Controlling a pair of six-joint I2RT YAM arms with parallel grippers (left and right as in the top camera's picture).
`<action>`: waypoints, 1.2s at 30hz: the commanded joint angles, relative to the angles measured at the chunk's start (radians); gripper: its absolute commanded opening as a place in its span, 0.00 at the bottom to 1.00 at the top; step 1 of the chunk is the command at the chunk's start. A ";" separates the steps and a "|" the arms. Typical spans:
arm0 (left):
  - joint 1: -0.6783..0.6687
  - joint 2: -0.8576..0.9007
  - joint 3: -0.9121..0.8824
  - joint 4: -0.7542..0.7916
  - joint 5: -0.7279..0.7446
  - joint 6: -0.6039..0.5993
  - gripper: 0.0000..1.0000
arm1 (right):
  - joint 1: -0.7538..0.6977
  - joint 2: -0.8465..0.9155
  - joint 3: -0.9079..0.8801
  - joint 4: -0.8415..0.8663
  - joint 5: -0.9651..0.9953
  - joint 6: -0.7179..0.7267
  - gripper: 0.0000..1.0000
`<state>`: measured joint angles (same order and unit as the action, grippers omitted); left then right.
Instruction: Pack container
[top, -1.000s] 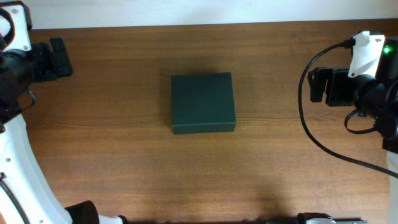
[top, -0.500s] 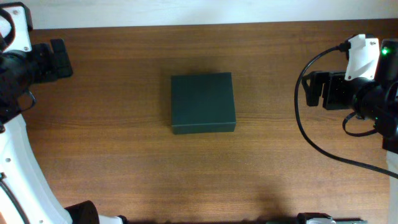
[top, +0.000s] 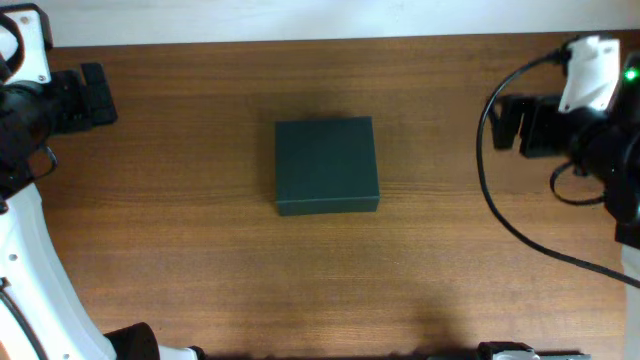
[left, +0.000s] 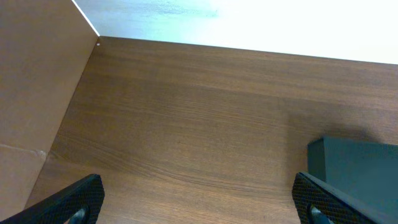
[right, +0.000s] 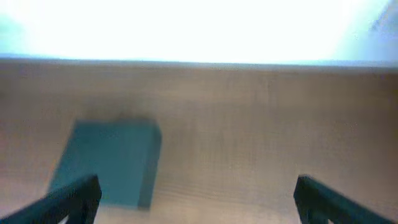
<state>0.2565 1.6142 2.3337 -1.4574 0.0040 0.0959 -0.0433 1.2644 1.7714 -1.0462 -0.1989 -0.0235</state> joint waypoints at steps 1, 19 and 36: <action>0.005 0.003 -0.002 -0.002 0.015 -0.005 0.99 | -0.003 -0.137 -0.080 0.126 -0.053 0.006 0.99; 0.005 0.003 -0.002 -0.002 0.015 -0.005 0.99 | -0.003 -0.964 -1.089 0.550 -0.048 0.005 0.99; 0.005 0.003 -0.002 -0.002 0.015 -0.005 0.99 | -0.003 -1.241 -1.513 0.707 0.002 0.005 0.99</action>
<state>0.2565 1.6142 2.3337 -1.4582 0.0113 0.0959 -0.0433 0.0517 0.2924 -0.3458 -0.2298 -0.0231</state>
